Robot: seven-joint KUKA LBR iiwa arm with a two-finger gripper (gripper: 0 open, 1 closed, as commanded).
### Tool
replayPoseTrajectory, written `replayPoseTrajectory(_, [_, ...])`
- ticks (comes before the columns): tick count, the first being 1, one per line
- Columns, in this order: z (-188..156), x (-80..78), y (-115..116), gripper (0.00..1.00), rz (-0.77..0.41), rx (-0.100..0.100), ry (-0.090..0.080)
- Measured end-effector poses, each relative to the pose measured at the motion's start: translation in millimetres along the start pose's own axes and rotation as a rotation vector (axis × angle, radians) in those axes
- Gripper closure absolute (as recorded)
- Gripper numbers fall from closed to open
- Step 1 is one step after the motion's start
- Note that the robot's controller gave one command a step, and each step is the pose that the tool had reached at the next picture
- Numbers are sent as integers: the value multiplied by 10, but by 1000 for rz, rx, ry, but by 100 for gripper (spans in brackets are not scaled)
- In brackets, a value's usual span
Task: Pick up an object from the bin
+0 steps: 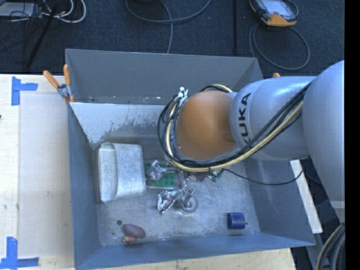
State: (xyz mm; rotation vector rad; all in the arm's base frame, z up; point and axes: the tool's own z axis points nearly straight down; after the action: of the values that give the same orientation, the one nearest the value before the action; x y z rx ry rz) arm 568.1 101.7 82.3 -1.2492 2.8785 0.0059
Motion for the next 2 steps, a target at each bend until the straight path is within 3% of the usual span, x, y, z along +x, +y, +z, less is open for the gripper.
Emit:
replayPoseTrajectory(1, [15, 6, -10, 100, 3, 2, -1])
replayPoseTrajectory(2, [-12, 4, -11, 100, 6, 1, 3])
